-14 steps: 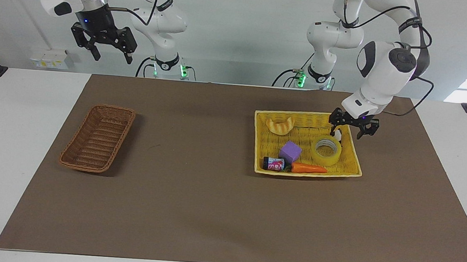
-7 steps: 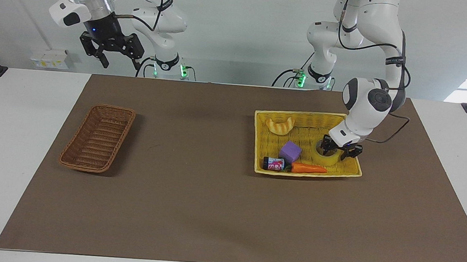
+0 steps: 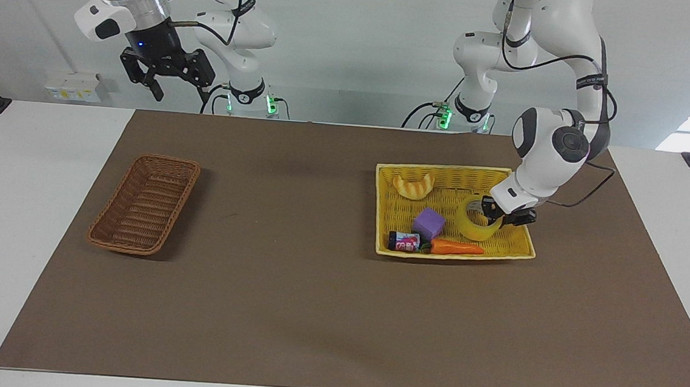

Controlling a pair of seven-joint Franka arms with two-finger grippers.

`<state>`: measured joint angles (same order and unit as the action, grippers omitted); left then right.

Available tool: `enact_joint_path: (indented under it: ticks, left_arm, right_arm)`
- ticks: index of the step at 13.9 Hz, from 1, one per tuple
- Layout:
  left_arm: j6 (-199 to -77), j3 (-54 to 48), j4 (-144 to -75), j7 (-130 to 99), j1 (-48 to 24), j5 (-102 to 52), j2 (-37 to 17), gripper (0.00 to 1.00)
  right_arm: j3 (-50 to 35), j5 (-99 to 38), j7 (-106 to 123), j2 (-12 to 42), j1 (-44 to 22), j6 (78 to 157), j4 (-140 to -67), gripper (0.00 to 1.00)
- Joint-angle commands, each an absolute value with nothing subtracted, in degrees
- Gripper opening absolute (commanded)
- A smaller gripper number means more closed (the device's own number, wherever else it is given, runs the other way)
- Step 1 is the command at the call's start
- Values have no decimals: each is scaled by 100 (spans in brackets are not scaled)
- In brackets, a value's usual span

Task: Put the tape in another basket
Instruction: 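Reach the left gripper into the yellow basket and grasp the tape roll, then lift the tape with the left gripper while the right gripper approaches it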

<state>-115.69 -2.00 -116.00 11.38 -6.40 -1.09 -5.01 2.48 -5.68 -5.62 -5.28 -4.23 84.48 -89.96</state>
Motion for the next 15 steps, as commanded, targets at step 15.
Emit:
enact_joint_path:
  ticks: [15]
  left_arm:
    - [-11469, -272, -10759, -2531, -3295, -2202, -176, 0]
  right_arm:
    - [176, -4173, -836, -782, -412, 9913, -10669, 100]
